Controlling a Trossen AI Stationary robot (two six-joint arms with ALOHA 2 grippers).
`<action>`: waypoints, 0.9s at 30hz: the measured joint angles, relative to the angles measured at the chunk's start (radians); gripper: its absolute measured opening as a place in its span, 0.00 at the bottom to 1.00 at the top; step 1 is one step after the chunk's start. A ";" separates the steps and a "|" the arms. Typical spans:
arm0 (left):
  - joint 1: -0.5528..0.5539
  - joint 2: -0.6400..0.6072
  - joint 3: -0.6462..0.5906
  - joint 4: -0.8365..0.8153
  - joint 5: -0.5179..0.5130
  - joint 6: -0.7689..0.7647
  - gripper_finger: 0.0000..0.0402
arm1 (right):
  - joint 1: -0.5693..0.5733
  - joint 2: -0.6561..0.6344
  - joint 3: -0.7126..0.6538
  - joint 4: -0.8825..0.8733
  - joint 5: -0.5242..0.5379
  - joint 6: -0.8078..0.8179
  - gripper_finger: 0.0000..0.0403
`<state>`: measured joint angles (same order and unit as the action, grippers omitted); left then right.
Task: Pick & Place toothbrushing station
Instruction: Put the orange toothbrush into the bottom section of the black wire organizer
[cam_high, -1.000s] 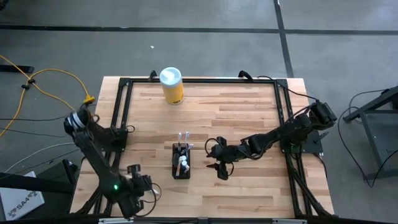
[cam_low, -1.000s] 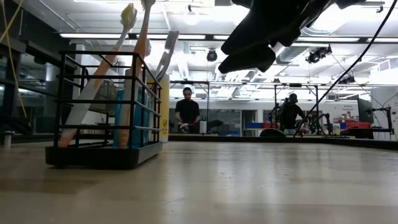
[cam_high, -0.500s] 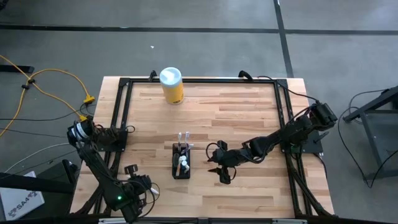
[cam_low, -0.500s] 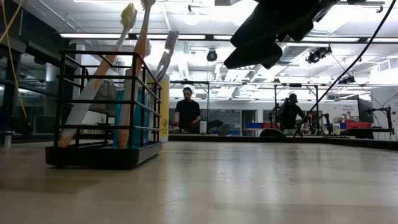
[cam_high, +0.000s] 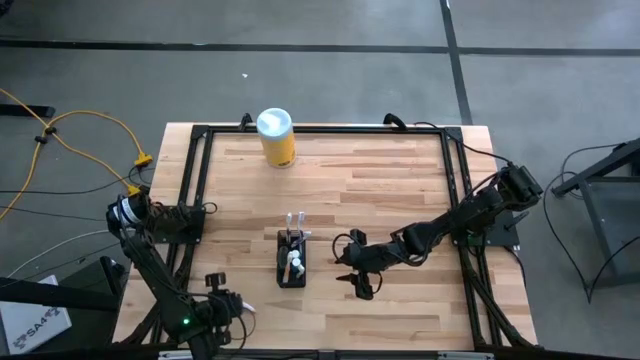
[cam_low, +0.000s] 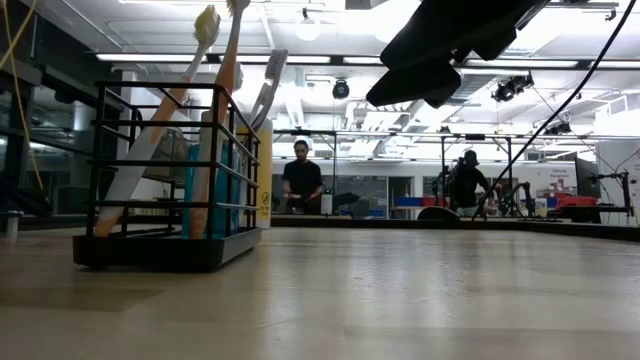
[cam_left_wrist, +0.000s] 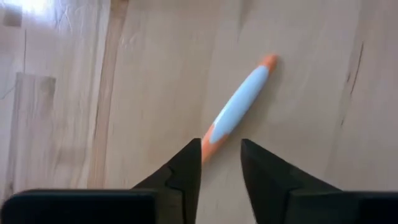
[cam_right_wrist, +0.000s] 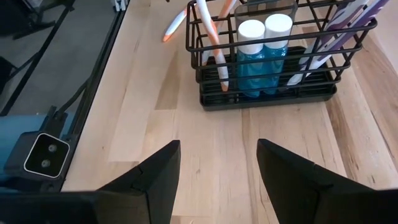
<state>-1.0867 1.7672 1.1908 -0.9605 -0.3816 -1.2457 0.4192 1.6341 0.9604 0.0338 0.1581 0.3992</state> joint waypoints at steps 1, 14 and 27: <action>-0.002 0.000 0.000 0.001 -0.009 0.000 0.27 | 0.000 0.000 0.000 0.000 0.000 0.000 0.51; -0.032 0.020 0.000 -0.009 -0.010 0.080 0.30 | 0.000 0.000 0.000 0.000 0.000 0.001 0.51; -0.055 0.098 -0.002 -0.053 -0.010 0.106 0.30 | 0.000 0.000 0.000 0.000 0.000 0.047 0.51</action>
<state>-1.1419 1.8654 1.1889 -1.0133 -0.3919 -1.1402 0.4194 1.6341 0.9604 0.0338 0.1577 0.4461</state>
